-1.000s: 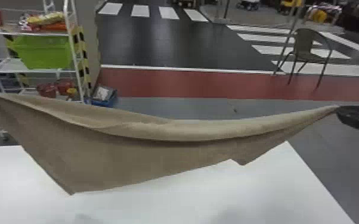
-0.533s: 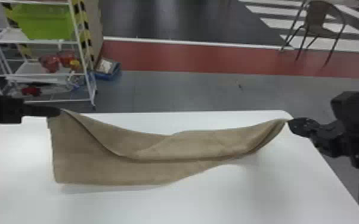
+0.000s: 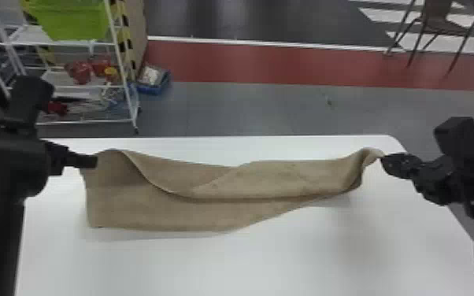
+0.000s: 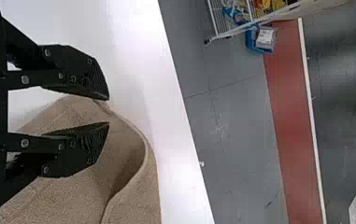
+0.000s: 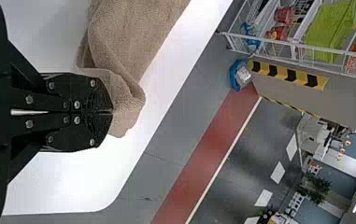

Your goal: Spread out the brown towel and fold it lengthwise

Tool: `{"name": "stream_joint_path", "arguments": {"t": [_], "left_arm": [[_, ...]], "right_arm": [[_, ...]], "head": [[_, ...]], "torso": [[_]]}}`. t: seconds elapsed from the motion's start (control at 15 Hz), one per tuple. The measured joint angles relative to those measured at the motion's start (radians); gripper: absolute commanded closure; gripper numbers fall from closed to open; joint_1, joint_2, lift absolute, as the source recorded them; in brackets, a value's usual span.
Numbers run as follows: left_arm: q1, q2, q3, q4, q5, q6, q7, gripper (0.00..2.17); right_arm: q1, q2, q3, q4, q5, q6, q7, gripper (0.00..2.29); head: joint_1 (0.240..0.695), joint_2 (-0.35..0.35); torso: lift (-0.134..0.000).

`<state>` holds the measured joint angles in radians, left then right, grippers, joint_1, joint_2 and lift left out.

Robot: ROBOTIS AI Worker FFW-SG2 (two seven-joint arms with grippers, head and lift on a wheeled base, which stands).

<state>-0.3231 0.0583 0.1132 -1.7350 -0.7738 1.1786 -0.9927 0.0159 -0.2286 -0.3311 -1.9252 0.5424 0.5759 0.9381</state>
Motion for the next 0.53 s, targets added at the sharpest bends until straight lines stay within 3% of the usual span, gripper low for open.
{"name": "stream_joint_path", "arguments": {"t": [0.4,0.53], "left_arm": [[0.328,-0.006,0.152,-0.417,0.133,-0.153,-0.028,0.06],[0.455,-0.024,0.183,-0.488,0.169,-0.350,-0.015,0.06]], "right_arm": [[0.001,0.000,-0.012,-0.005,-0.018,-0.002,0.001,1.39],[0.006,0.003,-0.009,-0.005,-0.021,-0.001,0.000,1.39]], "head": [[0.695,-0.071],[0.695,-0.077]], "torso": [[-0.122],[-0.122]]}}
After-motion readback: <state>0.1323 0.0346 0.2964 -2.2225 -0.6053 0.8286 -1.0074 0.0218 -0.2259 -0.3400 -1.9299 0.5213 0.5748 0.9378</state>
